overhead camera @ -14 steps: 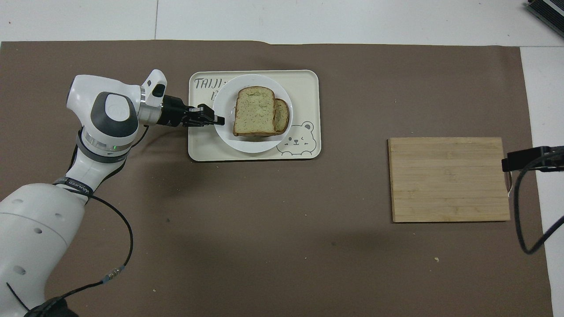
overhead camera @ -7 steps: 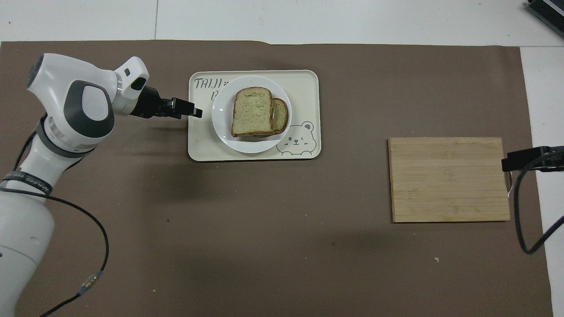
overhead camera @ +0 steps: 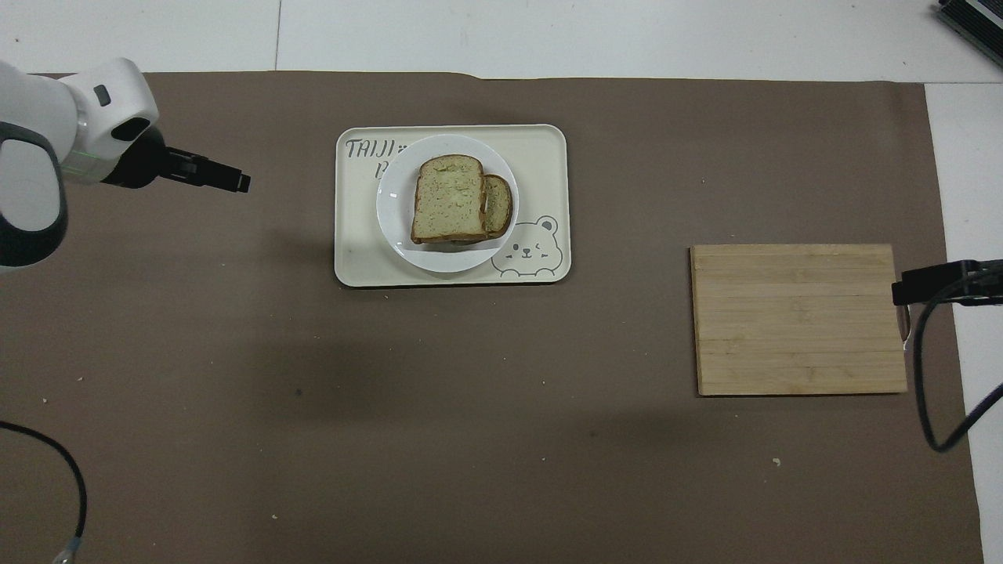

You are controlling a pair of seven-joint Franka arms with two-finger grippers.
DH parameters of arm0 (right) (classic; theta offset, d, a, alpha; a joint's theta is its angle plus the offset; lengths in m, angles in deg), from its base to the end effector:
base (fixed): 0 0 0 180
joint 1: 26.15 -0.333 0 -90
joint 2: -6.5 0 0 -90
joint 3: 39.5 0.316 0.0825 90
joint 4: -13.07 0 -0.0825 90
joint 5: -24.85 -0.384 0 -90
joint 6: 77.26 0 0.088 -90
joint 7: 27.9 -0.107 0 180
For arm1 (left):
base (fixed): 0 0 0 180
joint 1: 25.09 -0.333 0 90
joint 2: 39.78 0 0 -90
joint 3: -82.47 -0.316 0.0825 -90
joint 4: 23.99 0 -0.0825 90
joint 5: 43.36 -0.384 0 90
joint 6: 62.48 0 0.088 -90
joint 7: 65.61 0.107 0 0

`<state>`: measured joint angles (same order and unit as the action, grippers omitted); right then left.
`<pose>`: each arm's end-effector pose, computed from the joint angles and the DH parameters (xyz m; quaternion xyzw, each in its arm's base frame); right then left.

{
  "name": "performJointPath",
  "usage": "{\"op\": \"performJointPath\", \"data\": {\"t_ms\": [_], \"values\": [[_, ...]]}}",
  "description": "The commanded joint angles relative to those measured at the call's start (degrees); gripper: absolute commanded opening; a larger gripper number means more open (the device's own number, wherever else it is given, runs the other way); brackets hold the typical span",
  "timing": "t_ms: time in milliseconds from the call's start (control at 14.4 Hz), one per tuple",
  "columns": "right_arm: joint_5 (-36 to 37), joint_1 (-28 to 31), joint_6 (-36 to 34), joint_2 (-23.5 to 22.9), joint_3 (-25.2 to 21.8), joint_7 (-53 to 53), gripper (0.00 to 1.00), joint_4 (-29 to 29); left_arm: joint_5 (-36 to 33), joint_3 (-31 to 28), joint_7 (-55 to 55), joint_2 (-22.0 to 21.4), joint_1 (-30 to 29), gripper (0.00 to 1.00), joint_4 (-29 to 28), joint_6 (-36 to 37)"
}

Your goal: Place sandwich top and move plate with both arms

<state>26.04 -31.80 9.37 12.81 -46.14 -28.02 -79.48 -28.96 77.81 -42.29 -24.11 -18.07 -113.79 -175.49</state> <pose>0.5138 -0.0150 0.6569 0.9999 -0.0100 0.0030 0.0040 0.6570 -0.0487 0.4996 0.9751 -0.1822 0.0844 0.0938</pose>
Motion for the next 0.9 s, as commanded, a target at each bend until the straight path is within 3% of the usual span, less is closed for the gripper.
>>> {"op": "performJointPath", "data": {"t_ms": [0,278,835], "values": [[-1.1,0.4,0.2,1.0,0.2,-0.5,1.0,-1.1,-7.3,-0.7,-0.7,-5.9,0.2,1.0,-0.7,5.2],[-1.1,0.4,0.2,1.0,0.2,-0.5,1.0,-1.1,-12.8,-2.2,-0.4,-9.9,0.3,1.0,3.6,13.8],[-1.1,0.4,0.2,1.0,0.2,-0.5,1.0,-1.1,-12.7,-2.4,-1.1,-20.6,-0.3,1.0,4.3,28.6]]}}
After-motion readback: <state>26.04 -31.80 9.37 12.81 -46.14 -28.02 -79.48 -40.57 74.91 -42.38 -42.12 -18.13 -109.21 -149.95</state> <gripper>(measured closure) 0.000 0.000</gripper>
